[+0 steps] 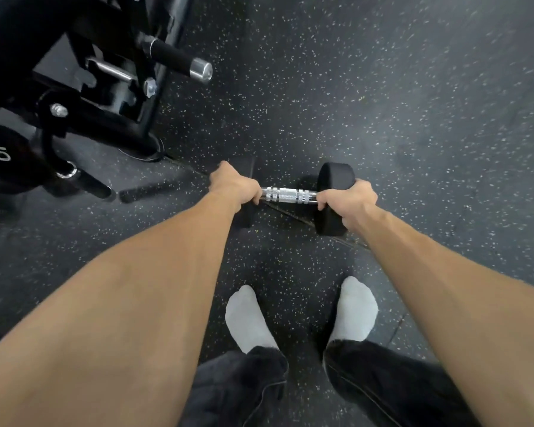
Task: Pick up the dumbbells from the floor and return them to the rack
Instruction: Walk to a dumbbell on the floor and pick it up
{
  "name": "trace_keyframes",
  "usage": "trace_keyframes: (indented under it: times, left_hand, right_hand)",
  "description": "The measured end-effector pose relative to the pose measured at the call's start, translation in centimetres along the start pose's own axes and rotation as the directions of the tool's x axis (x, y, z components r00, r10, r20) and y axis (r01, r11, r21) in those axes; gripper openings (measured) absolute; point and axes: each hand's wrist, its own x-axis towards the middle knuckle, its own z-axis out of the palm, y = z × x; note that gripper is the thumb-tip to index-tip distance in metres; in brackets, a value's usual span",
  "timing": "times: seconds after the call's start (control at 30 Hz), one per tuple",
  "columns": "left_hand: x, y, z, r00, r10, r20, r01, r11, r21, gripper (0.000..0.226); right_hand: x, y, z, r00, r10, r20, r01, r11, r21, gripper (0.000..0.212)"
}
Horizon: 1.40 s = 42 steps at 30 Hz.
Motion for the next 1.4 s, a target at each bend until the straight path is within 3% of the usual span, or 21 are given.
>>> trace_keyframes:
  times: [0.17,0.47,0.57,0.67,0.87,1.0,1.1,1.23,1.4]
  left_hand:
    - [-3.1,-1.5,-0.9,0.999,-0.037,-0.026,0.034,0.994,-0.102,0.096]
    - [-16.9,-5.2,-8.8,0.993,-0.112,-0.033,0.099,0.957,-0.272,0.094]
    - [-22.5,-6.4,-14.0,0.987,-0.135,-0.087,0.101,0.942,-0.321,0.082]
    - [-28.6,-7.7,-18.6,0.982,-0.135,-0.13,0.074,0.919,-0.388,0.085]
    - [-43.0,-12.5,-27.6,0.919,-0.196,-0.343,-0.002,0.866,-0.5,0.094]
    - [-51.9,-17.4,-32.8,0.853,-0.316,-0.416,-0.006,0.79,-0.613,0.079]
    - [-57.8,-21.9,-35.6,0.813,-0.387,-0.434,-0.006,0.74,-0.672,0.085]
    - [-65.4,-30.3,-37.7,0.75,-0.492,-0.441,-0.004,0.664,-0.748,0.104]
    - [-76.3,-41.9,-38.6,0.646,-0.61,-0.459,-0.004,0.599,-0.801,0.103]
  right_hand:
    - [-2.8,0.0,-1.2,0.997,-0.079,0.009,0.079,0.996,-0.031,0.051]
    - [-17.0,-2.1,-6.1,0.973,-0.219,0.074,0.229,0.956,-0.185,0.055]
    - [-24.1,-4.3,-7.7,0.941,-0.311,0.134,0.336,0.906,-0.258,0.055]
    - [-31.5,-6.5,-9.7,0.895,-0.41,0.178,0.446,0.842,-0.304,0.056]
    - [-47.5,-9.8,-11.7,0.726,-0.618,0.304,0.688,0.632,-0.358,0.045]
    - [-58.7,-10.2,-11.1,0.597,-0.7,0.392,0.799,0.47,-0.375,0.057]
    - [-66.0,-9.3,-9.7,0.514,-0.725,0.458,0.853,0.374,-0.365,0.061]
    - [-75.8,-6.0,-6.6,0.388,-0.724,0.571,0.913,0.219,-0.343,0.046]
    - [-87.5,1.0,-1.8,0.255,-0.677,0.69,0.957,0.074,-0.28,0.049]
